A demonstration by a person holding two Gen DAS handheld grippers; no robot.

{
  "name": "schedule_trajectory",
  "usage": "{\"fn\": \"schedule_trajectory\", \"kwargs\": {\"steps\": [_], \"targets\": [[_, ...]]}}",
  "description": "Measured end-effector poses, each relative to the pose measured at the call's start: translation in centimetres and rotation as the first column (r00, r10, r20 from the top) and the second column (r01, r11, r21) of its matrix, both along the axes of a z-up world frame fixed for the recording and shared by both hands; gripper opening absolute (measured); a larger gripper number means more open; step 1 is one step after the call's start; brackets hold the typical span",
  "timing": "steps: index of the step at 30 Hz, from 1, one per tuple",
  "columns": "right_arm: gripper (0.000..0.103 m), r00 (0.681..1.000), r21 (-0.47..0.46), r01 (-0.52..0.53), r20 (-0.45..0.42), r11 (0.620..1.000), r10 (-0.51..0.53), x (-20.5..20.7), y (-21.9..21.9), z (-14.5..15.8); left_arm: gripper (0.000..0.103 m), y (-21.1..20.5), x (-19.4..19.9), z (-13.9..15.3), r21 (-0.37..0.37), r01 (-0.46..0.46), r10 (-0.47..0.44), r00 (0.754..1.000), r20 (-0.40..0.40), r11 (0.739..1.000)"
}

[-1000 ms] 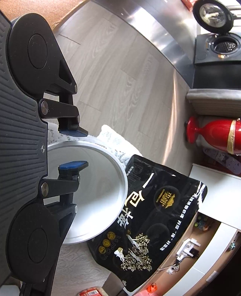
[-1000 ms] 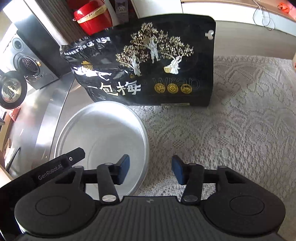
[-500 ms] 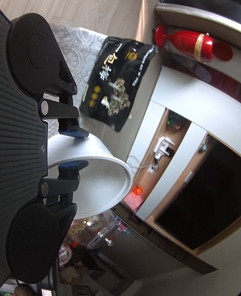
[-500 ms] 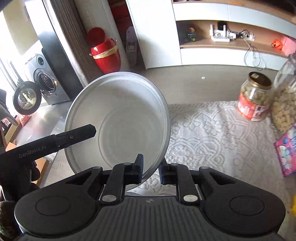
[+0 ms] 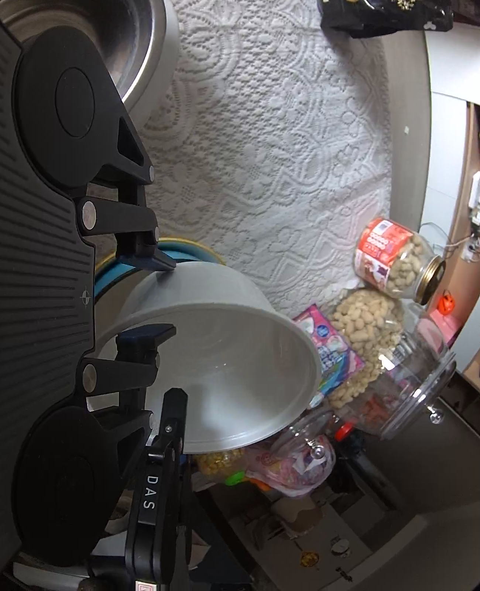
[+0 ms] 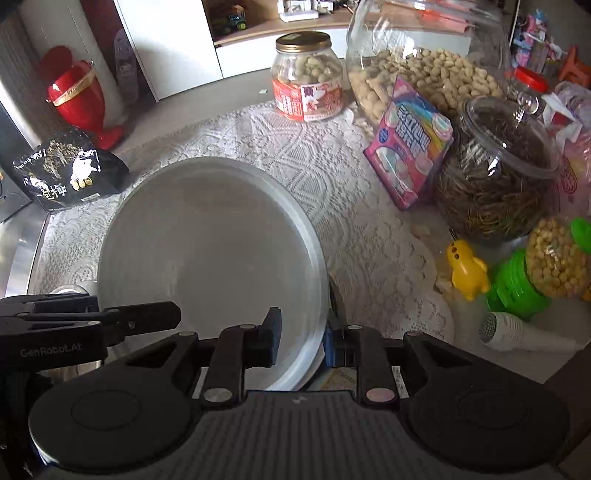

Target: Organize plates and bowls

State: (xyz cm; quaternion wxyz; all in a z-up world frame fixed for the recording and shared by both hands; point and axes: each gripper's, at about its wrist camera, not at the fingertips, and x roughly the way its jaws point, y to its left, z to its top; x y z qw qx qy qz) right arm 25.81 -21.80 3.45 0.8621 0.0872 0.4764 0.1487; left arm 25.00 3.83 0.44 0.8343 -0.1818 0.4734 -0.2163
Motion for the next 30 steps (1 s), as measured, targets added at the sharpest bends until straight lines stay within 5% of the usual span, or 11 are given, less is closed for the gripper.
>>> {"fn": "schedule_trajectory", "kwargs": {"steps": [6, 11, 13, 17, 20, 25, 30], "targets": [[0.042, 1.0, 0.017, 0.016, 0.0, 1.0, -0.016, -0.3, -0.8, -0.8, 0.033, 1.5, -0.6, 1.4, -0.041, -0.007, 0.009, 0.999, 0.05, 0.999], [0.046, 0.998, 0.001, 0.031, 0.064, 1.0, -0.031, -1.3, -0.5, 0.7, 0.033, 2.3, -1.1, 2.1, -0.017, -0.066, 0.067, 0.995, 0.079, 0.998], [0.048, 0.992, -0.015, 0.043, 0.115, 0.999, -0.041, -2.1, -0.4, 1.5, 0.033, 2.6, -1.6, 2.3, 0.009, -0.07, 0.069, 0.993, 0.095, 0.997], [0.073, 0.962, -0.026, 0.102, 0.257, 0.994, -0.092, -5.1, -0.2, 4.0, 0.033, 4.2, -3.6, 3.2, 0.031, -0.055, 0.051, 0.991, 0.122, 0.998], [0.074, 0.926, 0.019, 0.028, 0.375, 0.999, -0.033, -8.2, 0.9, 6.1, 0.033, 6.7, -5.7, 3.6, 0.054, -0.074, 0.066, 0.987, 0.15, 0.996], [0.074, 0.917, 0.148, -0.239, 0.359, 0.96, 0.173, -10.8, 5.8, 6.1, 0.033, 12.7, -9.7, 3.6, 0.195, -0.273, 0.236, 0.952, 0.193, 0.942], [0.071, 0.937, 0.165, -0.305, 0.23, 0.938, 0.264, -9.6, 13.1, 2.5, 0.033, 18.0, -11.4, 0.5, 0.219, -0.424, 0.414, 0.906, 0.091, 0.879]]}}
